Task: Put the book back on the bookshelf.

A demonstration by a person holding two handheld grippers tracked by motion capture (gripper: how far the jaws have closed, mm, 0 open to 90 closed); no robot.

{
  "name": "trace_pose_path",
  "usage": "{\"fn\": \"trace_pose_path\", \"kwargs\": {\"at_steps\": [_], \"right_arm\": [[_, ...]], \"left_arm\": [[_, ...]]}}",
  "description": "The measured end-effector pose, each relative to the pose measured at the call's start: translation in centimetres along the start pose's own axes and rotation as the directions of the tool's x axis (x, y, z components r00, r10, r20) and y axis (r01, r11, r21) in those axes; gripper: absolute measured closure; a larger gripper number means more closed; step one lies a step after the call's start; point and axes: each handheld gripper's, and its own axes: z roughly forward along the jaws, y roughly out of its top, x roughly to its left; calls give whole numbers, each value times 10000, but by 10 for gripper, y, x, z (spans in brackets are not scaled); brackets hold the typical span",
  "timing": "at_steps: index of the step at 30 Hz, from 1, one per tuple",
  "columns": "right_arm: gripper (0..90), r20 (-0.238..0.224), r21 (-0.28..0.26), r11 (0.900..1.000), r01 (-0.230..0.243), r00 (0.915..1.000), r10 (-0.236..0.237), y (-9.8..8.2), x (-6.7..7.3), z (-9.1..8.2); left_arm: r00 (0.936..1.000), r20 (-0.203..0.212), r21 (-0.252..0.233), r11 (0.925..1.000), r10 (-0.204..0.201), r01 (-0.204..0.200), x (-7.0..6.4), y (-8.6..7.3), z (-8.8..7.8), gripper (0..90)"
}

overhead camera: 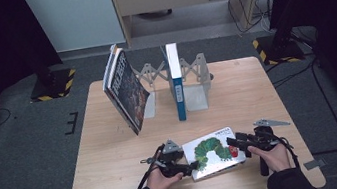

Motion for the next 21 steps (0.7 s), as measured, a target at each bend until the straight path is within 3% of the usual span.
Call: {"fn": "trace_pose_path", "kwargs": {"at_steps": [7, 12, 16, 20, 21], "right_arm": [[435, -174, -236, 9990, -391, 9991, 387, 0, 2, -3], [434, -137, -303, 9991, -288, 9995, 284, -1, 1, -3], [440, -348, -315, 9979, -570, 9978, 559, -4, 3, -4], [452, -583, 5, 9983, -585, 9966, 584, -6, 5, -3], [451, -525, 153, 9991, -396, 9978, 404, -7, 5, -1]], "left_arm": [[10000, 62, -52, 10000, -57, 57, 0, -1, 0, 225], [10000, 75, -91, 9999, -65, 66, 0, -1, 1, 220], [9998, 128, -82, 9998, -156, 157, 0, -1, 1, 200], [9997, 175, -121, 9998, -180, 182, 0, -2, 2, 173], [9997, 169, -126, 9998, -168, 170, 0, -2, 2, 173]]}}
